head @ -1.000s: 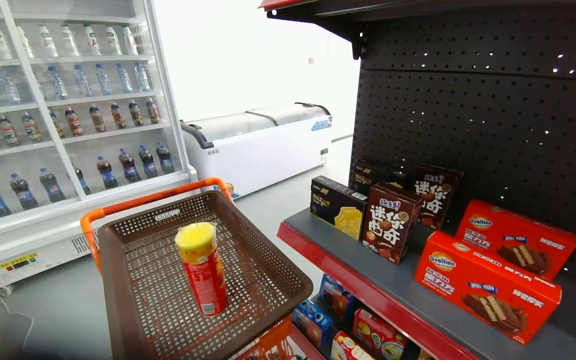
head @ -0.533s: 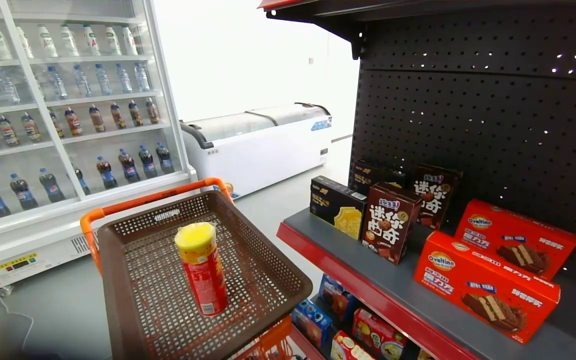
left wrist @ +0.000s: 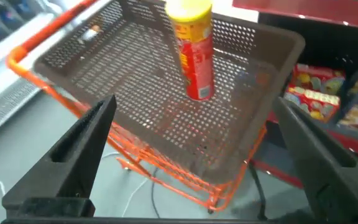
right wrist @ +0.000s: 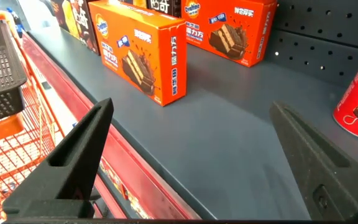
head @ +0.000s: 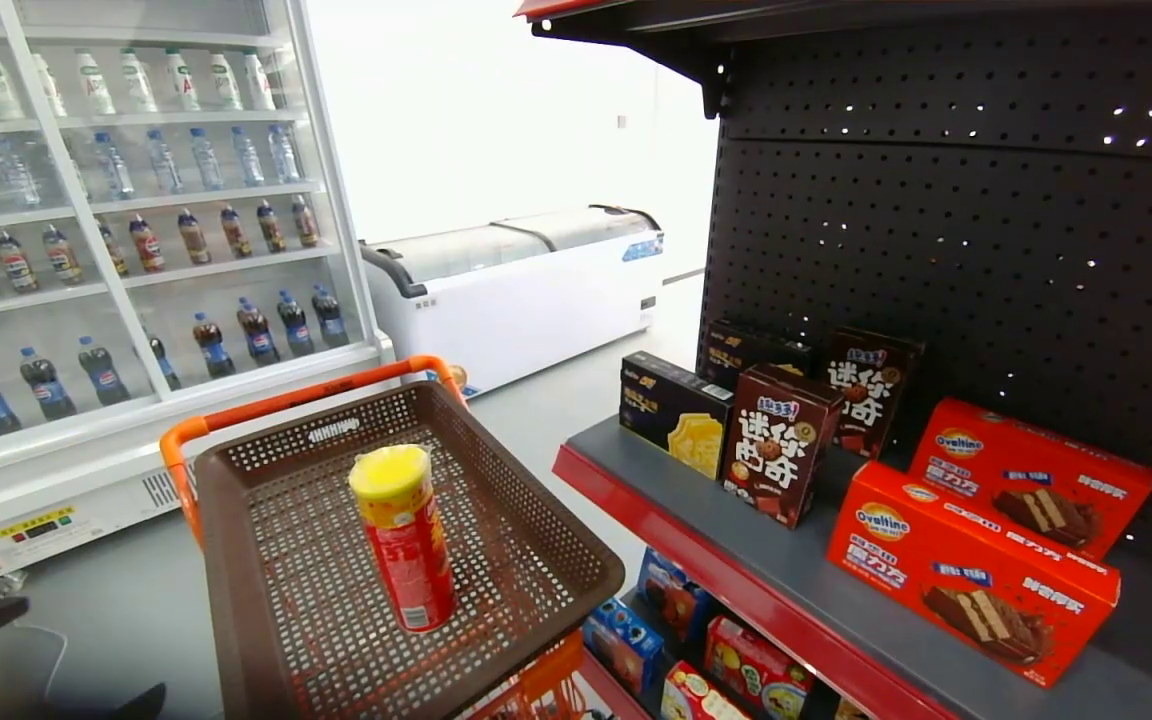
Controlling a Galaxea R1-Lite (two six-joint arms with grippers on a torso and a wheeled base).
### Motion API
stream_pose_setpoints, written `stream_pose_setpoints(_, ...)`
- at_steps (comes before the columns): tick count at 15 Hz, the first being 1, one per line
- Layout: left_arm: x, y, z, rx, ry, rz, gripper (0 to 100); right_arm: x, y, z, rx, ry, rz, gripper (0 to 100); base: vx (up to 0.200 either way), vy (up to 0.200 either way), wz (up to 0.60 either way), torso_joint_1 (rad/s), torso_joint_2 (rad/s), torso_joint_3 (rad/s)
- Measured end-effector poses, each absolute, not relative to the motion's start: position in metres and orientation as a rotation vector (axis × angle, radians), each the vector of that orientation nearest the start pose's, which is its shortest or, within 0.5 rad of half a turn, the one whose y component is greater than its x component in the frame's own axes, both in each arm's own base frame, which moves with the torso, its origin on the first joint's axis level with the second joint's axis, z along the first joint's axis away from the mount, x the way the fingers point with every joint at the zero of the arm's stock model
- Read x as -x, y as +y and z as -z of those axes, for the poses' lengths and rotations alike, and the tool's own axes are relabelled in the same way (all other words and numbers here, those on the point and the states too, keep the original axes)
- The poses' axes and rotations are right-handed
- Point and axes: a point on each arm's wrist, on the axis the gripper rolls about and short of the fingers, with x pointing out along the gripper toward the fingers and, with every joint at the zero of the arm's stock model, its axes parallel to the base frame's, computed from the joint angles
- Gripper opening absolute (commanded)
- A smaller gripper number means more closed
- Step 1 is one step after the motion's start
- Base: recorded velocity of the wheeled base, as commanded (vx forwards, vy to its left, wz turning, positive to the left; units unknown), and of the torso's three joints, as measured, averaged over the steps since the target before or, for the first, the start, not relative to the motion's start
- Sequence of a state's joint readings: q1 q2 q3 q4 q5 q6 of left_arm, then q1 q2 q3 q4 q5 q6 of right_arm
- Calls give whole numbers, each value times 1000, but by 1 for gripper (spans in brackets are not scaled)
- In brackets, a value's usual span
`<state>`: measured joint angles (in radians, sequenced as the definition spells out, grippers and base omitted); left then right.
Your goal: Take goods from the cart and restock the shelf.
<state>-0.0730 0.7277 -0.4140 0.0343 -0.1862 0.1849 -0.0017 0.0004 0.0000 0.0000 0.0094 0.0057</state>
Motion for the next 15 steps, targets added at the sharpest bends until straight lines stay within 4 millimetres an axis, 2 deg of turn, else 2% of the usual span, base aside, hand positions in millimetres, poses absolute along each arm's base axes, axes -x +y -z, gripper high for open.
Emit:
stream_pose_setpoints(5, -129, -14, -178, -159, 348, 311, 100, 23, 0, -75, -6, 0, -7, 100, 0, 0, 0, 0, 0, 0)
stream_pose_setpoints(9, -182, -16, -152, -159, 436, 283, 100, 23, 0, -75, -6, 0, -7, 100, 0, 0, 0, 0, 0, 0)
stream_pose_setpoints(15, -242, -30, -114, -159, 491, 321, 100, 23, 0, -75, -6, 0, -7, 100, 0, 0, 0, 0, 0, 0)
